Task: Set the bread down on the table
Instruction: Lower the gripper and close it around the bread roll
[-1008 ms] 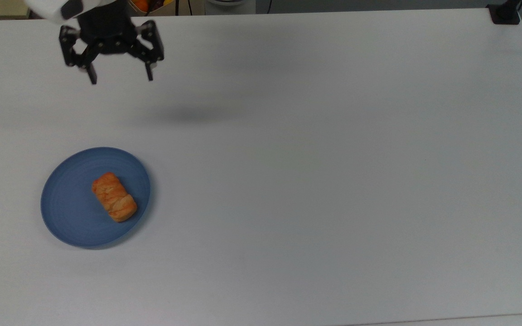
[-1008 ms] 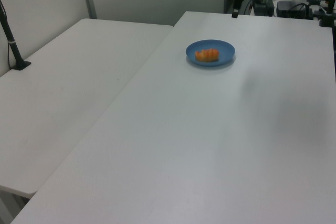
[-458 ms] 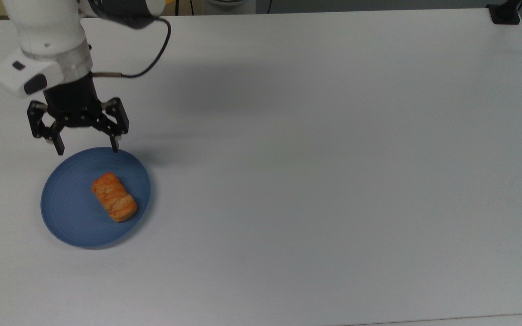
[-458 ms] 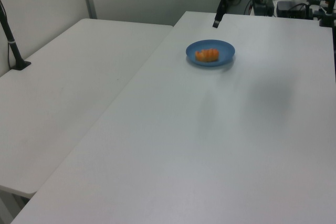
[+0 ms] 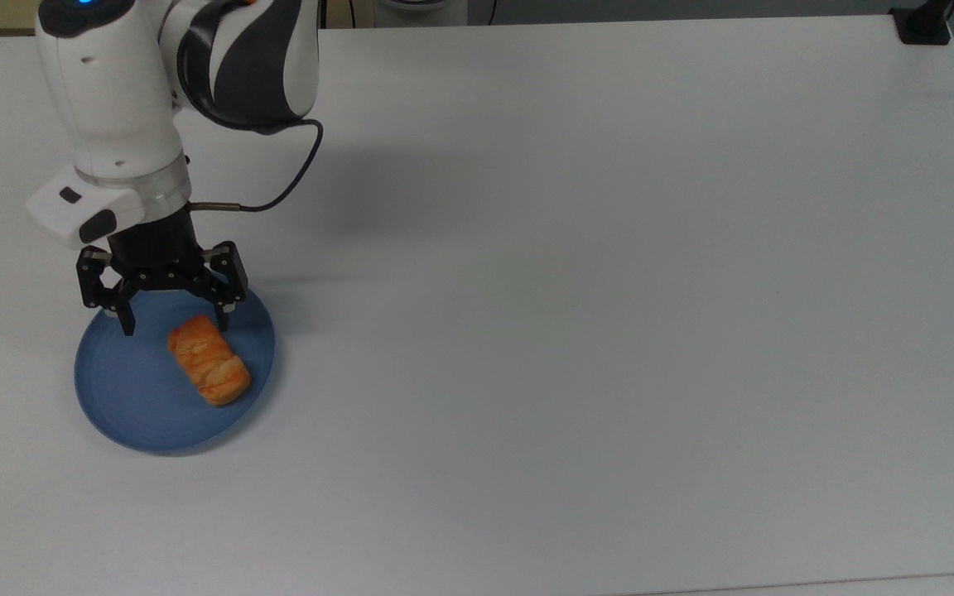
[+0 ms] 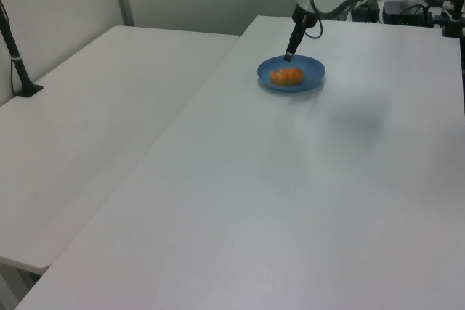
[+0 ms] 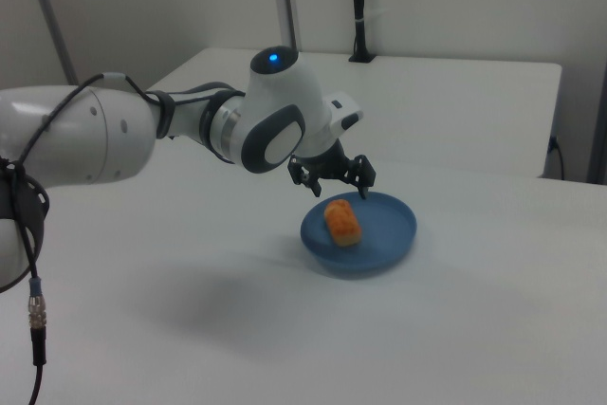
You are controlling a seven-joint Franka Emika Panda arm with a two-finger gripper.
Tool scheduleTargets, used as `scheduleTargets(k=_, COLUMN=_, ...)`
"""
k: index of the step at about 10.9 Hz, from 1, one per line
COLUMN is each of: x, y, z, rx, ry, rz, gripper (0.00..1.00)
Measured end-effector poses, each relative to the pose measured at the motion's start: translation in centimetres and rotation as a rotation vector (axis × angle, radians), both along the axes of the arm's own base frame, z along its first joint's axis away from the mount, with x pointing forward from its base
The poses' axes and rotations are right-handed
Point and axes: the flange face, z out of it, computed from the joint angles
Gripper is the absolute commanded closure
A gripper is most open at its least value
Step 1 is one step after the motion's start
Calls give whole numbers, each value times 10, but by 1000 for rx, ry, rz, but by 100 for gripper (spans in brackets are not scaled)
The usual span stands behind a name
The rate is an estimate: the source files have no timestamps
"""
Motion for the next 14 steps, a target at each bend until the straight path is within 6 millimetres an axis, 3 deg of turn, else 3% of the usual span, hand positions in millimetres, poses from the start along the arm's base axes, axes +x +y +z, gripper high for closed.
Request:
scheduleTargets(k=5, x=8, y=6, z=-48, rx=-4, ry=4, rz=7, gripper=1)
scheduleTargets(k=7, x=11, y=9, z=-61, rx=-6, ry=-9, rz=11, gripper=21)
scheduleTargets(k=10, x=12, y=12, z=-65, rx=-4, ry=-7, rz=14, gripper=50)
scheduleTargets(k=13, x=14, y=18, z=-64, rx=-1, ry=-10, rz=23, gripper=69)
scheduleTargets(k=14, x=14, y=18, z=-64, rx=-2, ry=-11, rz=23, gripper=71)
